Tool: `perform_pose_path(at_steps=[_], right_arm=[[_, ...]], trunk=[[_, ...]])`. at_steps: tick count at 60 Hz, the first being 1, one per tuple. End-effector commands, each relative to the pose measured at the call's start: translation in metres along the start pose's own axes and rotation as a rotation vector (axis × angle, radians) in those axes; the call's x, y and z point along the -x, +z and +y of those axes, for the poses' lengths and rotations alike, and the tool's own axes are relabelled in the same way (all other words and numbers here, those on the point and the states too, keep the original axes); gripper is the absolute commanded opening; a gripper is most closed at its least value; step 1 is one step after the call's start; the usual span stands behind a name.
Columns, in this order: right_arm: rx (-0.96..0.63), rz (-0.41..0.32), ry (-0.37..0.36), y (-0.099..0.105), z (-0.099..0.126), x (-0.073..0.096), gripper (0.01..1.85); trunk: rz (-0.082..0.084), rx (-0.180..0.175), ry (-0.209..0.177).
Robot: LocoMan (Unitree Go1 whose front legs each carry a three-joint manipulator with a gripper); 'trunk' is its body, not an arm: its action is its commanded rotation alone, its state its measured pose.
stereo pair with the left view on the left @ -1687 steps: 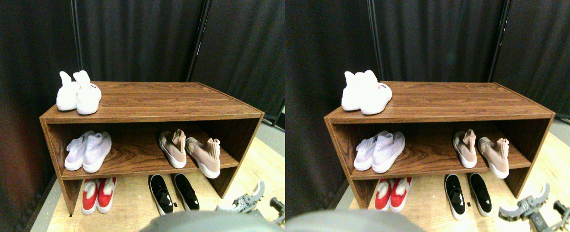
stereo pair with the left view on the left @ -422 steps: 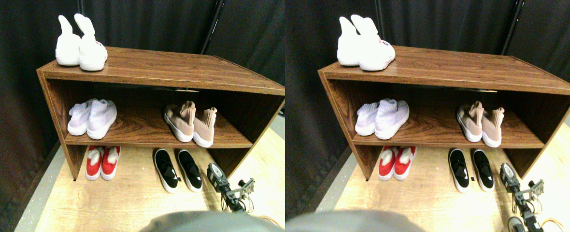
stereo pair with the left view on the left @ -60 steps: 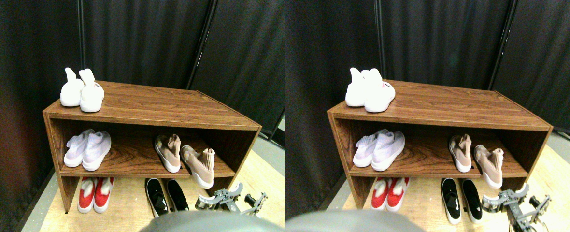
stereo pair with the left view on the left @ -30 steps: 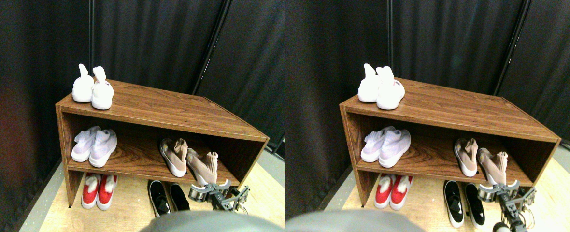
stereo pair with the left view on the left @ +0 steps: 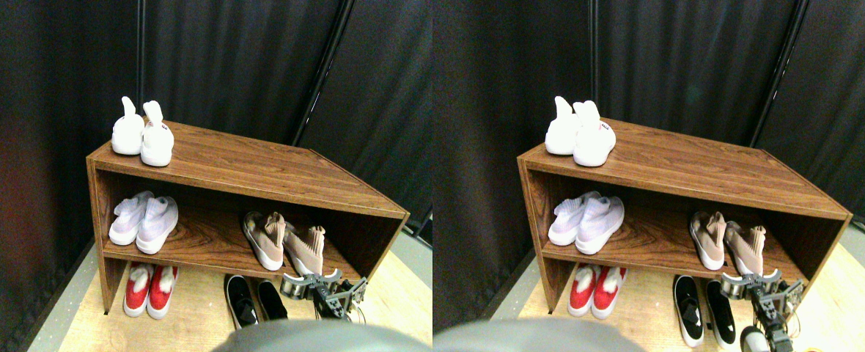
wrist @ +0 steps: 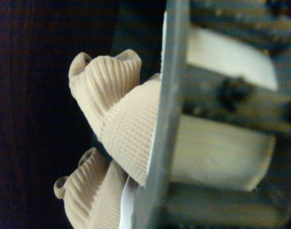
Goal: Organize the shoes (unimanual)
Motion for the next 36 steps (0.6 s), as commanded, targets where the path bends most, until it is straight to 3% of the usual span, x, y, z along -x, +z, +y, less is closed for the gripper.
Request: perform_pose_path(at_steps=[1,16,36], right_arm=[[-0.008,-0.005,0.026,0.0012,0.0036,-0.0038,1.62],[-0.035,-0.001,0.013,-0.0001,-0.0002,-0.0127,1.65],[-0.033,-0.012,0.009,0.0039,-0.0050,-0.0055,1.60]], trunk=[[0.008,0.017,0.014],[0.006,0.020,0.017],[0.008,0.010,0.009]])
